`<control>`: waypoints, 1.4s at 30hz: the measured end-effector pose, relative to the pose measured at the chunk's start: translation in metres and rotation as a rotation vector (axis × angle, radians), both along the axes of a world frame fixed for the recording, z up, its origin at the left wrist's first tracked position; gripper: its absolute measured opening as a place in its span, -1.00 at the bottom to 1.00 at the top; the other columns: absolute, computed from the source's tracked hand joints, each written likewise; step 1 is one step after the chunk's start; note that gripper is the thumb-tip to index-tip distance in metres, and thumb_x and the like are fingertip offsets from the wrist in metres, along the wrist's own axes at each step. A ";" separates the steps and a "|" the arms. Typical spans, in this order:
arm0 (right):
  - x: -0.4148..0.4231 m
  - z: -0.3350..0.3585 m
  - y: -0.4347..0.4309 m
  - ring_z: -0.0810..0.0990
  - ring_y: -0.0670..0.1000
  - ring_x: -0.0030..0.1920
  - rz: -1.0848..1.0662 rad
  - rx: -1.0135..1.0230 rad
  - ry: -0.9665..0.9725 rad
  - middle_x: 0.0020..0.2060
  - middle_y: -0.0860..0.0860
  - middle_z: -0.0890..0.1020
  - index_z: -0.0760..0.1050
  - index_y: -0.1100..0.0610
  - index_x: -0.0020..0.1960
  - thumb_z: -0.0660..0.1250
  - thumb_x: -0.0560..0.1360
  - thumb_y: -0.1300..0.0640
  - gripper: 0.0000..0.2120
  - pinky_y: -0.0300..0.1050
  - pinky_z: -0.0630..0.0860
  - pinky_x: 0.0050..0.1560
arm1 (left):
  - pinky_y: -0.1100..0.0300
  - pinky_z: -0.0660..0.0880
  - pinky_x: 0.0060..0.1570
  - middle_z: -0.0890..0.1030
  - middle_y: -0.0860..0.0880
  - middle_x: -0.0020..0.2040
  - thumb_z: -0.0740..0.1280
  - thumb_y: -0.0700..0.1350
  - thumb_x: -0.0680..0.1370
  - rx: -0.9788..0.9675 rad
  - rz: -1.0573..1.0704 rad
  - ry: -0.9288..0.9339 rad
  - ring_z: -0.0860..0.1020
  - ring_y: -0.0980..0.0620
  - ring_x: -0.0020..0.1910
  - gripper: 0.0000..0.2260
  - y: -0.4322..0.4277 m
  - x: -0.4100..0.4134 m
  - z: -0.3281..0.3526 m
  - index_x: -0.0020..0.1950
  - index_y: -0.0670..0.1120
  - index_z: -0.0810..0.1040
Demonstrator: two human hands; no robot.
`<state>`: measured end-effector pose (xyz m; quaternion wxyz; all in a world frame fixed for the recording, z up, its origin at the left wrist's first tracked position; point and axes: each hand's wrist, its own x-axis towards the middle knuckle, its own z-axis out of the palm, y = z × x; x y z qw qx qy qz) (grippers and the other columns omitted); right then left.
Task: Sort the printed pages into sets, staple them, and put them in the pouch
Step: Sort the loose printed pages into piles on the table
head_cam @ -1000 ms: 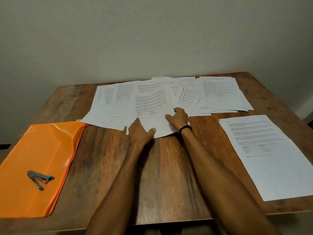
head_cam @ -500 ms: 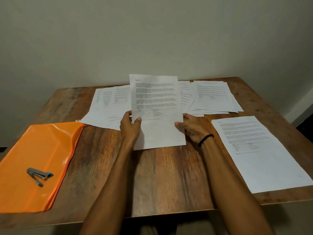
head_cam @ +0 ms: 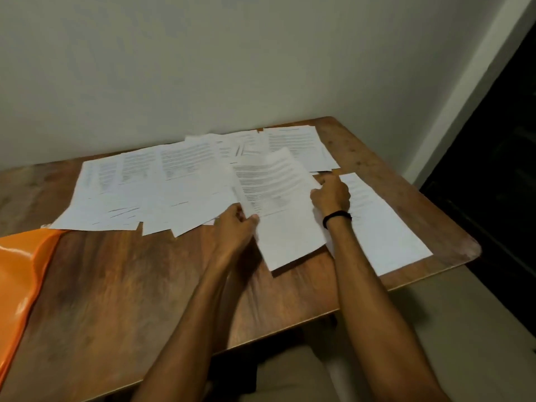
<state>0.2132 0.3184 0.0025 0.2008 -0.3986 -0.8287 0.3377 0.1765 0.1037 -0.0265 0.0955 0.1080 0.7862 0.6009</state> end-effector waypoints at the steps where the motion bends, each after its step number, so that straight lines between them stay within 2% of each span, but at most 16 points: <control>1: 0.011 0.002 0.013 0.59 0.26 0.17 -0.047 0.026 -0.038 0.12 0.18 0.64 0.59 0.18 0.17 0.33 0.49 0.28 -0.74 0.03 0.56 0.07 | 0.37 0.57 -0.04 0.66 0.10 0.06 0.41 -0.13 0.55 -0.024 -0.060 0.030 0.61 0.17 -0.06 -0.83 0.017 0.011 0.003 0.12 0.03 0.55; 3: 0.034 0.002 0.038 0.57 0.26 0.21 -0.133 0.062 -0.092 0.19 0.20 0.62 0.56 0.21 0.24 0.35 0.51 0.31 -0.69 0.04 0.55 0.12 | 0.41 0.52 -0.14 0.66 0.04 0.14 0.40 -0.16 0.57 -0.038 -0.162 0.028 0.58 0.23 -0.07 -0.81 0.052 0.029 0.000 0.17 -0.03 0.55; 6: 0.062 -0.002 0.071 0.61 0.27 0.12 -0.207 0.106 -0.103 0.13 0.23 0.65 0.59 0.29 0.15 0.36 0.51 0.34 -0.78 -0.02 0.55 -0.01 | 0.47 0.51 -0.20 0.61 -0.01 0.25 0.36 -0.24 0.60 -0.036 -0.273 -0.039 0.61 0.07 0.13 -0.72 0.095 0.052 -0.001 0.30 -0.14 0.49; 8: 0.075 -0.005 0.088 0.62 0.29 0.06 -0.236 0.116 -0.116 0.07 0.25 0.66 0.60 0.32 0.05 0.37 0.50 0.35 -0.86 -0.01 0.55 -0.08 | 0.45 0.52 -0.14 0.59 -0.04 0.31 0.34 -0.26 0.61 -0.026 -0.316 -0.066 0.58 -0.01 0.25 -0.71 0.116 0.064 -0.001 0.33 -0.14 0.46; 13: 0.086 -0.020 0.110 0.62 0.31 0.03 -0.253 0.118 -0.152 0.02 0.26 0.66 0.59 0.33 0.00 0.40 0.48 0.33 -0.89 0.04 0.57 -0.06 | 0.44 0.47 -0.17 0.55 -0.01 0.31 0.33 -0.25 0.61 -0.155 -0.360 -0.001 0.56 0.01 0.24 -0.74 0.137 0.077 -0.008 0.27 -0.05 0.42; 15: 0.088 -0.030 0.113 0.60 0.31 0.06 -0.256 0.111 -0.183 0.04 0.26 0.64 0.59 0.30 0.02 0.43 0.49 0.26 -0.86 0.13 0.58 0.04 | 0.47 0.43 -0.22 0.54 0.03 0.32 0.35 -0.24 0.60 -0.219 -0.371 0.068 0.57 0.06 0.18 -0.74 0.136 0.077 -0.012 0.21 0.02 0.43; 17: 0.088 -0.038 0.113 0.57 0.31 0.11 -0.272 0.108 -0.219 0.07 0.26 0.62 0.58 0.27 0.03 0.45 0.49 0.22 -0.83 0.21 0.54 0.13 | 0.41 0.50 -0.15 0.54 0.05 0.32 0.39 -0.18 0.58 -0.355 -0.325 0.179 0.57 0.10 0.05 -0.65 0.136 0.073 -0.014 0.32 0.03 0.40; 19: 0.087 -0.043 0.112 0.51 0.31 0.18 -0.296 0.109 -0.254 0.14 0.28 0.57 0.57 0.25 0.07 0.45 0.50 0.18 -0.80 0.21 0.46 0.22 | 0.33 0.52 -0.09 0.50 0.08 0.29 0.41 -0.10 0.57 -0.525 -0.297 0.284 0.55 0.10 -0.01 -0.39 0.134 0.070 -0.017 0.54 0.05 0.19; 20: 0.086 -0.045 0.111 0.48 0.31 0.22 -0.312 0.107 -0.270 0.17 0.29 0.54 0.56 0.24 0.10 0.45 0.50 0.17 -0.77 0.22 0.40 0.26 | 0.35 0.47 -0.19 0.49 0.10 0.23 0.41 -0.07 0.57 -0.551 -0.308 0.268 0.52 0.12 -0.10 -0.30 0.133 0.070 -0.018 0.59 0.06 0.09; 22: 0.086 -0.045 0.108 0.44 0.31 0.25 -0.336 0.101 -0.282 0.21 0.30 0.49 0.53 0.21 0.17 0.45 0.50 0.15 -0.72 0.23 0.34 0.28 | 0.37 0.39 -0.33 0.54 0.05 0.27 0.40 -0.03 0.57 -0.577 -0.357 0.245 0.53 0.11 -0.16 -0.40 0.132 0.068 -0.019 0.54 0.04 0.19; 25: 0.085 -0.044 0.105 0.42 0.31 0.26 -0.345 0.101 -0.295 0.23 0.31 0.47 0.48 0.20 0.22 0.46 0.50 0.12 -0.65 0.26 0.33 0.29 | 0.36 0.36 -0.32 0.57 0.00 0.31 0.37 -0.02 0.59 -0.635 -0.406 0.236 0.54 0.09 -0.09 -0.63 0.130 0.062 -0.024 0.36 -0.02 0.40; 30: 0.079 -0.036 0.093 0.42 0.30 0.25 -0.363 0.160 -0.217 0.23 0.30 0.48 0.48 0.21 0.22 0.45 0.49 0.21 -0.67 0.22 0.36 0.27 | 0.37 0.42 -0.21 0.58 0.00 0.29 0.42 -0.11 0.57 -0.480 -0.376 0.136 0.57 0.09 0.03 -0.67 0.124 0.057 -0.018 0.30 -0.03 0.45; 34: 0.049 -0.035 0.056 0.54 0.22 0.20 -0.162 0.165 0.049 0.16 0.19 0.62 0.60 0.18 0.17 0.31 0.49 0.35 -0.72 0.01 0.49 0.17 | 0.16 0.55 0.06 0.54 -0.09 0.34 0.44 0.00 0.53 -0.473 -0.191 0.167 0.58 -0.05 0.18 -0.59 0.093 0.031 -0.010 0.34 -0.07 0.47; 37: 0.012 -0.037 0.008 0.62 0.14 0.13 0.060 0.046 0.093 0.06 0.11 0.70 0.67 0.17 0.05 0.30 0.51 0.32 -0.79 -0.14 0.48 0.07 | -0.01 0.53 0.21 0.47 -0.19 0.37 0.41 0.07 0.53 -0.561 -0.044 0.207 0.53 -0.17 0.26 -0.48 0.055 -0.004 -0.011 0.43 -0.08 0.42; 40: -0.028 -0.040 -0.038 0.65 0.11 0.00 0.234 -0.016 0.065 -0.05 0.10 0.72 0.68 0.20 -0.05 0.33 0.51 0.25 -0.85 -0.07 0.54 0.02 | -0.08 0.40 0.33 0.36 -0.23 0.42 0.37 0.07 0.56 -0.631 0.114 0.170 0.40 -0.24 0.37 -0.44 0.012 -0.041 -0.013 0.50 -0.09 0.33; 42: -0.053 -0.043 -0.063 0.62 0.12 -0.20 0.325 -0.021 0.065 -0.26 0.15 0.67 0.61 0.27 -0.23 0.32 0.48 0.25 -0.84 -0.02 0.57 -0.14 | -0.12 0.32 0.39 0.30 -0.22 0.49 0.37 0.11 0.57 -0.706 0.199 0.160 0.31 -0.23 0.44 -0.39 -0.015 -0.064 -0.019 0.53 -0.07 0.28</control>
